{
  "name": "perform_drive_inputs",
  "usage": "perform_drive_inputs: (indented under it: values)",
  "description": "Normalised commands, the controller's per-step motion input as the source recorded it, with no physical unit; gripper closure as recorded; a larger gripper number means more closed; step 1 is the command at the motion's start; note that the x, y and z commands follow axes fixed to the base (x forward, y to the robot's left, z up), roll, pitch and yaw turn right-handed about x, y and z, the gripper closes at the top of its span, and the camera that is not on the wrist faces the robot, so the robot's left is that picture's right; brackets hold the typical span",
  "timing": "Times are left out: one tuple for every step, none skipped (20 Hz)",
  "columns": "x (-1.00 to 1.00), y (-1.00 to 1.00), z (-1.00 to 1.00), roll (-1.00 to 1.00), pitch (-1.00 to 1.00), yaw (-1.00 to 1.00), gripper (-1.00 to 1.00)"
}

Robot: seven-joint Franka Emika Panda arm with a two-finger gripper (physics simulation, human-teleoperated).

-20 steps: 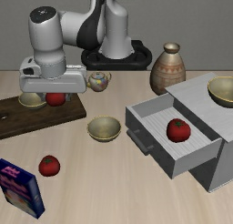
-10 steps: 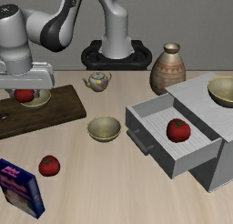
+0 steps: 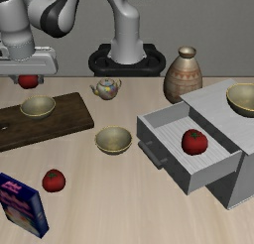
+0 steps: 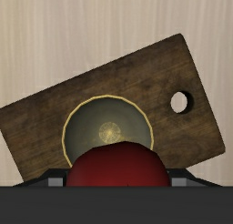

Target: Pick the tomato next to the cutting board and place it on the porcelain bowl on the cutting board

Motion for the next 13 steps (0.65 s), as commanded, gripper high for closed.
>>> perform_drive_inputs:
  values:
    - [0.00, 0.00, 0.00, 0.00, 0.00, 0.00, -1.00]
    - [0.00, 0.00, 0.00, 0.00, 0.00, 0.00, -1.00]
    - [0.00, 0.00, 0.00, 0.00, 0.00, 0.00, -1.00]
    - [0.00, 0.00, 0.00, 0.00, 0.00, 0.00, -1.00]
    - [0.00, 0.00, 0.00, 0.00, 0.00, 0.00, -1.00]
    - [0.00, 0.00, 0.00, 0.00, 0.00, 0.00, -1.00]
    - [0.00, 0.00, 0.00, 0.00, 0.00, 0.00, -1.00]
    - [0.00, 0.00, 0.00, 0.00, 0.00, 0.00, -1.00]
    - [0.00, 0.00, 0.00, 0.00, 0.00, 0.00, -1.00]
    - [0.00, 0.00, 0.00, 0.00, 0.00, 0.00, -1.00]
    - [0.00, 0.00, 0.00, 0.00, 0.00, 0.00, -1.00]
    - [0.00, 0.00, 0.00, 0.00, 0.00, 0.00, -1.00]
    - [0.00, 0.00, 0.00, 0.00, 0.00, 0.00, -1.00]
